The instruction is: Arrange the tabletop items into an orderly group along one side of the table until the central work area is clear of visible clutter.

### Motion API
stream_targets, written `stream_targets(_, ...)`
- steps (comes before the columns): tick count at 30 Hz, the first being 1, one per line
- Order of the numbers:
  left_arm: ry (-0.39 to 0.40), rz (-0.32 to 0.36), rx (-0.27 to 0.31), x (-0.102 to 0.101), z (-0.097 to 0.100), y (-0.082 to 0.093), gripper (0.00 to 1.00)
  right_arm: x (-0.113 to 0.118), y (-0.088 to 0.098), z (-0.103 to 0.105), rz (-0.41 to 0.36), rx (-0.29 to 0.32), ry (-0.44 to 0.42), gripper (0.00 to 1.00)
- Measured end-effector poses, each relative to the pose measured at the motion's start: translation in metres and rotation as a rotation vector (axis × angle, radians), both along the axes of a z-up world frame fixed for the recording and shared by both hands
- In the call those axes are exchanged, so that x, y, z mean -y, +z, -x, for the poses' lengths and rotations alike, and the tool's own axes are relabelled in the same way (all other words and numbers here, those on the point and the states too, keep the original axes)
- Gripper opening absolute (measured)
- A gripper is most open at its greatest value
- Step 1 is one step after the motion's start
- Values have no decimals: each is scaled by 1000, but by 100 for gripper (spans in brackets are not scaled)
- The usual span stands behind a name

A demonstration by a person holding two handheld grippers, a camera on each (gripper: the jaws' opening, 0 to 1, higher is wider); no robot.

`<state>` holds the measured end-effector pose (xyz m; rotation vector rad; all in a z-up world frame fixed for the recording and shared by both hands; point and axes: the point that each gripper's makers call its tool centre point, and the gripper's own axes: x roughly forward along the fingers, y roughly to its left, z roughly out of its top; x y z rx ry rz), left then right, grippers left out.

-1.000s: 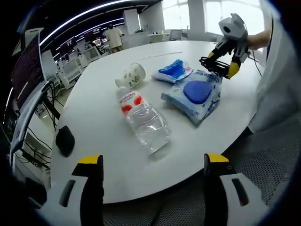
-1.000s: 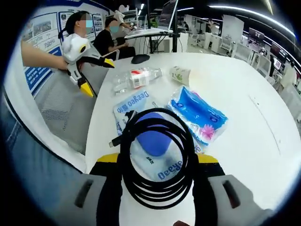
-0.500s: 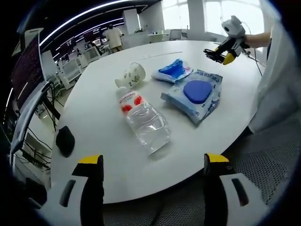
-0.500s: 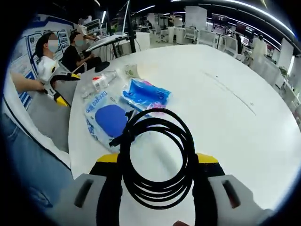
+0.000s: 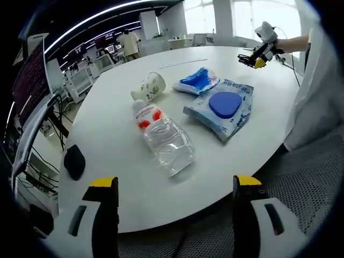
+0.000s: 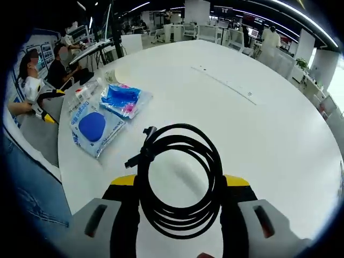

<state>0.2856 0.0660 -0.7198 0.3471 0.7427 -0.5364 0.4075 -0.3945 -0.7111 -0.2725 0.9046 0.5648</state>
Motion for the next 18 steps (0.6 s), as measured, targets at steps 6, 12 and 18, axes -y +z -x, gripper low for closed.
stream_targets(6,0,-2,2,0,-1,0,90,26,-9,-9,23,-23,-60,59)
stream_targets(12,-1,-3,0,0,0,-1,89,40,-18,-14,24,-41,-104,59)
stream_targets(18,-2,-7,-6,-1,0,-2,89,41,-30,-20,32,-51,-128,58)
